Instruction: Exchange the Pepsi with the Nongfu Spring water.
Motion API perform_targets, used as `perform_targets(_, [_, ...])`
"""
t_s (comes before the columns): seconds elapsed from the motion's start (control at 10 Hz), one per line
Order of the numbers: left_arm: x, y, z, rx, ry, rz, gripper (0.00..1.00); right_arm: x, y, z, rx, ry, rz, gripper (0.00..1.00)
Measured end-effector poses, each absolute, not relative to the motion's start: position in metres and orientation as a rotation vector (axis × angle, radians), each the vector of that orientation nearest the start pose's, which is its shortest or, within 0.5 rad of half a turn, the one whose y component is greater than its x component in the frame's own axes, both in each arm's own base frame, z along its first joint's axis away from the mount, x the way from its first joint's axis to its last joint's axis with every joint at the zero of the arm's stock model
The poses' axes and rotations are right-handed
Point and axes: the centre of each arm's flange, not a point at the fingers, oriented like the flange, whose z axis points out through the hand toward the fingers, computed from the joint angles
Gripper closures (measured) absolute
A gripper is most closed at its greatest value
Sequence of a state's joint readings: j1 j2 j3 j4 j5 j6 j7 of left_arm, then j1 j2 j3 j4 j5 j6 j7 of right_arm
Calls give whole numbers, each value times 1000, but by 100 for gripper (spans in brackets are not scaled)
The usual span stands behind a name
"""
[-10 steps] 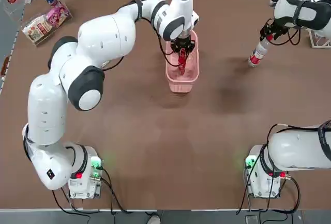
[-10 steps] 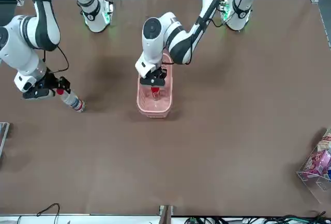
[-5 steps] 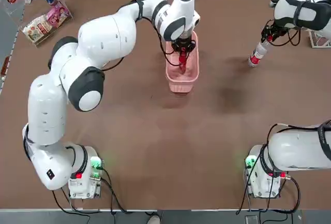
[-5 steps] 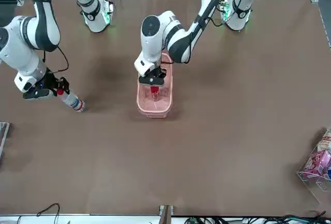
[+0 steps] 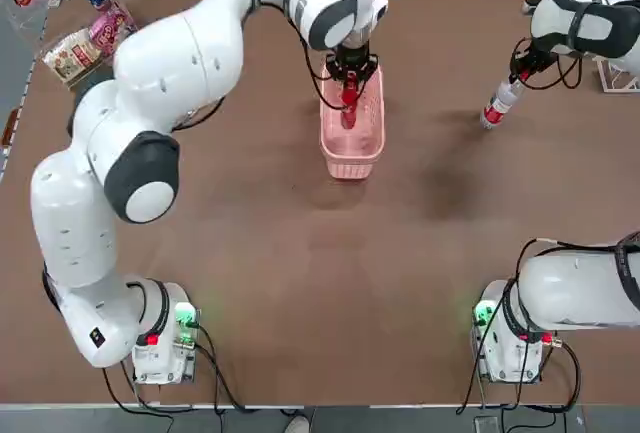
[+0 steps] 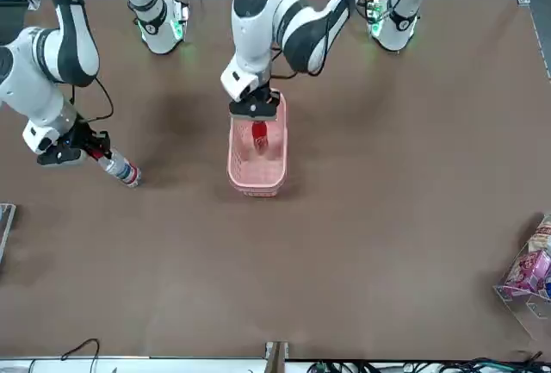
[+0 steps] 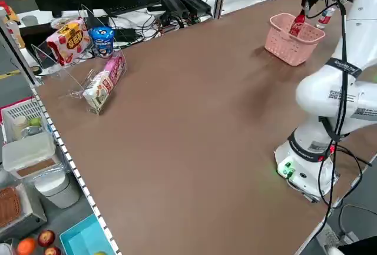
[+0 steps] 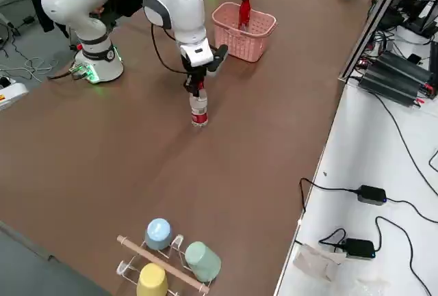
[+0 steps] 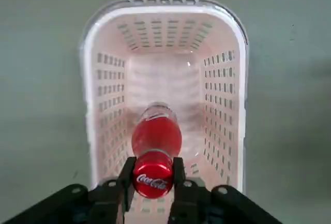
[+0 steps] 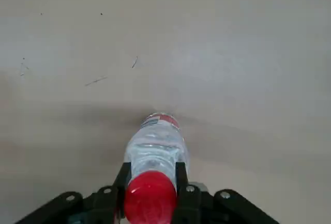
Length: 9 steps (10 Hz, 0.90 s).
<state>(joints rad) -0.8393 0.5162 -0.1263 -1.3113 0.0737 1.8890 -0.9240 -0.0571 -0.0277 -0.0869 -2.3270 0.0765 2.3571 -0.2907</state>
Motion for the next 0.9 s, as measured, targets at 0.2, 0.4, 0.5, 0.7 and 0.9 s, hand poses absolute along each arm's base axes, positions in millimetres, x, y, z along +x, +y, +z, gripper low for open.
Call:
perform_targets(0.2, [429,-542,517,-3199,15,-120,68,504,-74,355,-3090,-136,-108,63])
perform_targets(0.4, [456,-487,563,-3188,-98,-142,68,504,-74,356,-3088,-116,-107,63])
perform_targets(0.5, [469,-461,571,-3161,-111,-116,68,504,-72,356,-3087,-90,-102,63])
perform_targets(0.7, [499,-403,571,-3095,-82,-20,68,508,-60,362,-3080,-13,-55,63])
perform_targets(0.9, [542,-324,550,-3098,-76,79,68,523,-25,390,-3070,25,8,63])
